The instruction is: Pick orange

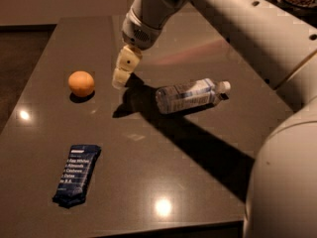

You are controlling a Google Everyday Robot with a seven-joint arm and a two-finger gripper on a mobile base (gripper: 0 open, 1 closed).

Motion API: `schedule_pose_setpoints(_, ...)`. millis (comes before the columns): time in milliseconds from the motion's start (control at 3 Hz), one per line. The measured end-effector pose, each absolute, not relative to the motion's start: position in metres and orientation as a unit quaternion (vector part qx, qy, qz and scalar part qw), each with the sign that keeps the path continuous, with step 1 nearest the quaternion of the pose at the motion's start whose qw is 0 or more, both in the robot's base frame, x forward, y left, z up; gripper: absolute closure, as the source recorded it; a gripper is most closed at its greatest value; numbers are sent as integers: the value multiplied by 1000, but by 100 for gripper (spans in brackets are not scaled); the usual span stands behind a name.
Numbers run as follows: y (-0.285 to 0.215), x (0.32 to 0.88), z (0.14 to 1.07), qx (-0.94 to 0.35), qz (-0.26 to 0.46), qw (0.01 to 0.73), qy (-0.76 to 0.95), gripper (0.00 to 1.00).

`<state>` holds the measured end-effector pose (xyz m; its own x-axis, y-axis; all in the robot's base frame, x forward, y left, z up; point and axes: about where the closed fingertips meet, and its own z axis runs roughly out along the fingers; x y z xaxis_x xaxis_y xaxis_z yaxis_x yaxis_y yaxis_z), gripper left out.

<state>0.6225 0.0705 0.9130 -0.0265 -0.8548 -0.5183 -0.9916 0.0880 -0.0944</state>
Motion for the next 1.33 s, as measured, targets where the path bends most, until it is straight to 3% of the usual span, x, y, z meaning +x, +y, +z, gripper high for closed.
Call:
schedule_pose_setpoints(667, 153, 624, 883, -675, 150, 214, 690, 0)
schedule_pose_setpoints(1000, 172, 621, 871, -682, 151, 202, 687, 0)
schedule_pose_setpoints(1333, 186, 615, 864, -689, 157, 187, 682, 18)
